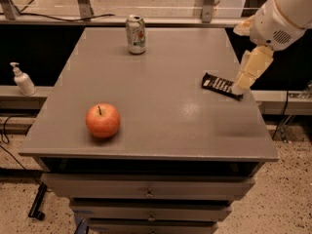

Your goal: Pick rxbar chocolate

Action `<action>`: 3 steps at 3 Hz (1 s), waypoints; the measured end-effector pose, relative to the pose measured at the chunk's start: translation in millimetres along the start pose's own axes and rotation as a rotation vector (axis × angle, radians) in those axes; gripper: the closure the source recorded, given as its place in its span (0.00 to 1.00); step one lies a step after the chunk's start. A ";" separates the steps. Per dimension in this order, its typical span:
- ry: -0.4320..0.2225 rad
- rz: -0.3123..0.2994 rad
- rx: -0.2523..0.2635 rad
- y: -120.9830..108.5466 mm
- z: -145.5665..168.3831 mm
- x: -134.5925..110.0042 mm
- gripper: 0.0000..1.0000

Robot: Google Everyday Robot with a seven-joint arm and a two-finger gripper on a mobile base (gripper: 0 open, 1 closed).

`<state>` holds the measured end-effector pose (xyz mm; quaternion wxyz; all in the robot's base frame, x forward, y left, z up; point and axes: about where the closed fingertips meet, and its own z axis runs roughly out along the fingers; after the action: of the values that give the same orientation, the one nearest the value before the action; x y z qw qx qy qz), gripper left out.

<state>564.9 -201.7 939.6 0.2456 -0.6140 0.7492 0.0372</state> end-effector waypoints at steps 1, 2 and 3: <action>-0.015 0.019 -0.038 -23.9 36.1 12.0 0.00; -0.011 0.047 -0.079 -34.3 69.5 29.8 0.00; -0.004 0.073 -0.109 -40.9 95.5 47.7 0.00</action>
Offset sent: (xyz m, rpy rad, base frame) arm 0.0708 -0.0228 -0.1040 0.0464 0.1446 -0.0221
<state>628.1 -220.5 846.2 0.2119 -0.5989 0.7673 0.0880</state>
